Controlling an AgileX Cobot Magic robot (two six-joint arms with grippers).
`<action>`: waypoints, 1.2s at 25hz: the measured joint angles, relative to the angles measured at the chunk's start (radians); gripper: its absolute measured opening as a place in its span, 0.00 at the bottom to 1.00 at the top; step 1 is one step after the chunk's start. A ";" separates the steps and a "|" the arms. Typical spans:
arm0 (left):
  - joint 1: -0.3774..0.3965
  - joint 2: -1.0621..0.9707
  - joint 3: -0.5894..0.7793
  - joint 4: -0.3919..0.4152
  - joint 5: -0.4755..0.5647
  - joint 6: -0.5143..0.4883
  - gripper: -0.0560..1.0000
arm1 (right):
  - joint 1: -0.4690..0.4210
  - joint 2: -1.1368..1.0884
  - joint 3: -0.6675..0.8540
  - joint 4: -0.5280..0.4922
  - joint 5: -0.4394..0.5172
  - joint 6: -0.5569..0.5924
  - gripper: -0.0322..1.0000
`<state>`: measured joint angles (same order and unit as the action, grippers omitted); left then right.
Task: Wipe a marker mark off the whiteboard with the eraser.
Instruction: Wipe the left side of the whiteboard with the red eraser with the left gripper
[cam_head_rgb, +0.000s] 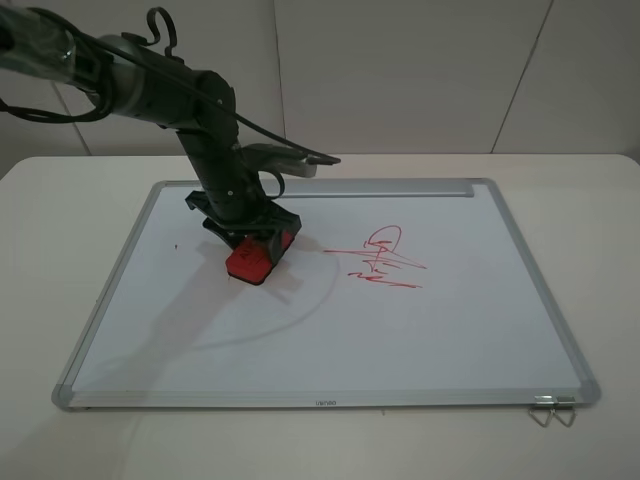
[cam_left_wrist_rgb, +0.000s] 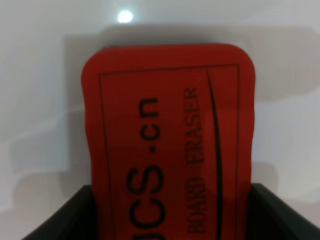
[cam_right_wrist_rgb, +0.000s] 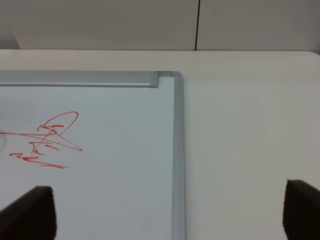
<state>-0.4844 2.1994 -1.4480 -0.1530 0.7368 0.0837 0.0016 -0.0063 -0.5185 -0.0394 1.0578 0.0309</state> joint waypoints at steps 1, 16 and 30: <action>0.020 -0.015 0.026 0.006 0.000 -0.002 0.60 | 0.000 0.000 0.000 0.000 0.000 0.000 0.83; 0.275 -0.162 0.289 0.102 0.001 -0.072 0.60 | 0.000 0.000 0.000 0.000 0.000 0.000 0.83; 0.099 -0.071 0.141 0.099 0.078 -0.001 0.60 | 0.000 0.000 0.000 0.000 0.000 0.000 0.83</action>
<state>-0.3852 2.1283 -1.3066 -0.0544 0.8143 0.0826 0.0016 -0.0063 -0.5185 -0.0394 1.0578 0.0309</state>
